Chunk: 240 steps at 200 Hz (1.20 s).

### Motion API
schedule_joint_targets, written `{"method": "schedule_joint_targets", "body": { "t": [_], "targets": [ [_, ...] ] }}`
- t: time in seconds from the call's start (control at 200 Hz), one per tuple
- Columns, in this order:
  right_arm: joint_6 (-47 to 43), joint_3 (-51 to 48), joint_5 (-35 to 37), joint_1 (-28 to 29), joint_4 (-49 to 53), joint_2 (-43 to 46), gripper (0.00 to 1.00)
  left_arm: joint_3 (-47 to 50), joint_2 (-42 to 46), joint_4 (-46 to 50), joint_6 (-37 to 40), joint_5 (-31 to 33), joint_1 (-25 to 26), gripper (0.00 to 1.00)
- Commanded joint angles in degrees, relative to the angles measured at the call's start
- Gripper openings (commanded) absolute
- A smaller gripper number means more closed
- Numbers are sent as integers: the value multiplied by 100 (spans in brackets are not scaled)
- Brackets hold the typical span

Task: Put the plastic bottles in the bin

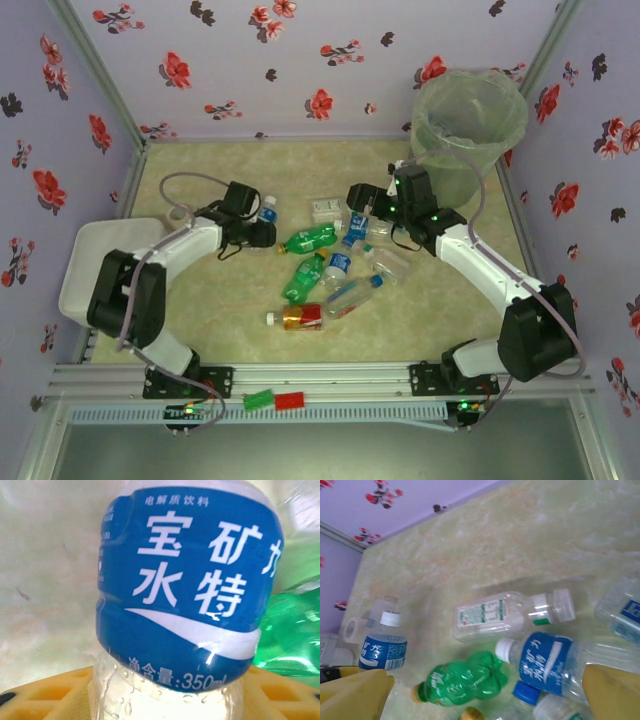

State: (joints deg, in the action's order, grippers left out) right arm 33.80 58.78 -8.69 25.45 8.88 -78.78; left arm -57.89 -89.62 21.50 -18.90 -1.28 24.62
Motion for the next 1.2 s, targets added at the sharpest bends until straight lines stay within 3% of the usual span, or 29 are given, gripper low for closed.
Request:
{"method": "schedule_joint_targets", "body": {
  "t": [0.0,0.195,0.445,0.91,1.195],
  "targets": [
    [399,54,-556,30,-572,-119,100,234,649,-598,-124,-374,115,46],
    [580,-180,-1252,191,-1667,-164,100,741,1449,-1755,-442,-1160,437,47],
    [794,-297,-1725,564,-2712,-326,100,1083,1771,-2873,-809,-1387,996,48],
    [645,-88,-1902,1023,-2685,-735,97,1016,1589,-3310,-852,-1463,1427,49],
    [646,-23,-1764,1049,-2620,-979,86,961,1487,-3319,-807,-1555,1484,50]
  ]
}}
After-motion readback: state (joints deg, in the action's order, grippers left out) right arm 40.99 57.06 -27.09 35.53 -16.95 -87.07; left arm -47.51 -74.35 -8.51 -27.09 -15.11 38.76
